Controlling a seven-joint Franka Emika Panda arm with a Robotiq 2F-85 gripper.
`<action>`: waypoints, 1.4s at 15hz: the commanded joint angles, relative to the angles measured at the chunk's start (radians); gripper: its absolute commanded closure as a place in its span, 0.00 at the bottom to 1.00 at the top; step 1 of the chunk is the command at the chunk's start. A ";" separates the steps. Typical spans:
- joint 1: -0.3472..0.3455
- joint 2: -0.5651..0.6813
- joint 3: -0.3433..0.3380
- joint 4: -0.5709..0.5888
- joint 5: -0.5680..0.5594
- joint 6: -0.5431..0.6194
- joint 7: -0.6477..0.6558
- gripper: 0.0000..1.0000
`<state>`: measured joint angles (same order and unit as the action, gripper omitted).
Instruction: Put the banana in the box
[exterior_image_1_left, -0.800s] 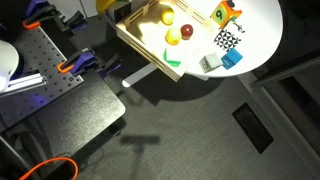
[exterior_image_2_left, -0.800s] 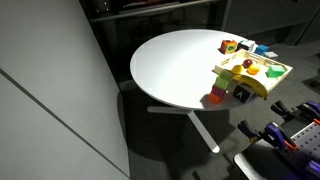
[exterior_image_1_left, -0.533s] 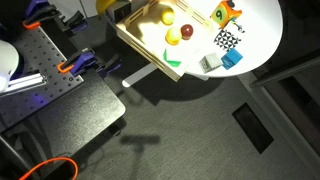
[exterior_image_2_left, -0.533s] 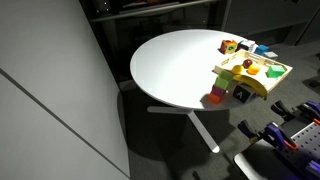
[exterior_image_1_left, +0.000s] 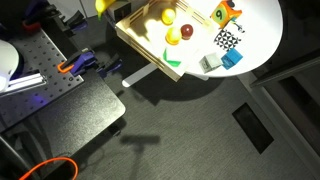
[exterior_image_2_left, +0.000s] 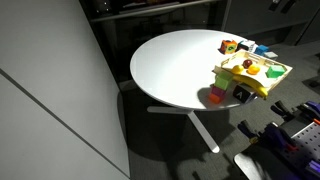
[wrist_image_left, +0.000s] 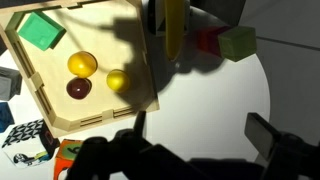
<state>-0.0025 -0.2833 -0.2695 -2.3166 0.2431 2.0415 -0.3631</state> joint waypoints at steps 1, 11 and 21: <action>-0.008 0.113 0.035 0.084 0.044 -0.044 -0.012 0.00; -0.020 0.315 0.153 0.155 -0.020 -0.170 0.090 0.00; -0.011 0.363 0.216 0.097 -0.112 -0.122 0.160 0.00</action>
<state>-0.0045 0.0769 -0.0739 -2.2049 0.1568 1.8977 -0.2243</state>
